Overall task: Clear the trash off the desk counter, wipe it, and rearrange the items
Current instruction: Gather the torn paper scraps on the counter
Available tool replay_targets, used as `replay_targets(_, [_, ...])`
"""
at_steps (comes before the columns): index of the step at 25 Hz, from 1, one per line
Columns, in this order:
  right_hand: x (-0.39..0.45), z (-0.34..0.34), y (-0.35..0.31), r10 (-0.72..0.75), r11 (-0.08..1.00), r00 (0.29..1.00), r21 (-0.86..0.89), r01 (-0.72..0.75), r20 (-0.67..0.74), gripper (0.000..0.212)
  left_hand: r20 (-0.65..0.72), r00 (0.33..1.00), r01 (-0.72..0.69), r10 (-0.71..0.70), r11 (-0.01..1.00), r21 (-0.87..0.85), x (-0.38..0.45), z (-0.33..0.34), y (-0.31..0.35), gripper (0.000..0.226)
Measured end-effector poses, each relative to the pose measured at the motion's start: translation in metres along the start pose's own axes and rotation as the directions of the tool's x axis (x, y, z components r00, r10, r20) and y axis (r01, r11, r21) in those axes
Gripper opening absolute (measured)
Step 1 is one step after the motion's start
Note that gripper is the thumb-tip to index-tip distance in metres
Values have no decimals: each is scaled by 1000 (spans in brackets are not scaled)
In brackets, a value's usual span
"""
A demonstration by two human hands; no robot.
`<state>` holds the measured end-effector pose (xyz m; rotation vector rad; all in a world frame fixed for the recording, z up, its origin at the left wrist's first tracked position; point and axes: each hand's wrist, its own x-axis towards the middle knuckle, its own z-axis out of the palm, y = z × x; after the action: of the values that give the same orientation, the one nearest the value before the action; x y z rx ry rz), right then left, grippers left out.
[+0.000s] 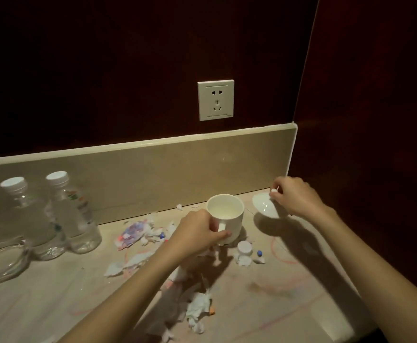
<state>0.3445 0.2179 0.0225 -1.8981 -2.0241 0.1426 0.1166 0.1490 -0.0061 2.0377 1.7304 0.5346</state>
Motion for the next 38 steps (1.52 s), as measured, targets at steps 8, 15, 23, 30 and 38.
replay_targets(8, [31,45,18,-81,989,992,-114,93,101,19,-17,995,76,-96,872,-483,20,-14,-12,23])
replay_targets(15, [48,57,12,-135,980,984,-130,150,116,21,-102,986,68,-131,880,-471,53,-3,-7,25])
replay_targets(23, [51,49,38,-39,967,993,256,9,110,30,-117,973,110,-201,840,-531,62,12,-21,24])
replay_targets(30, [23,56,81,4,955,973,288,-72,231,50,-132,979,121,-154,967,-225,58,5,-22,28])
replay_targets(38, [-53,59,48,-106,964,978,260,57,177,34,-67,990,129,-120,980,151,29,-21,-25,37])
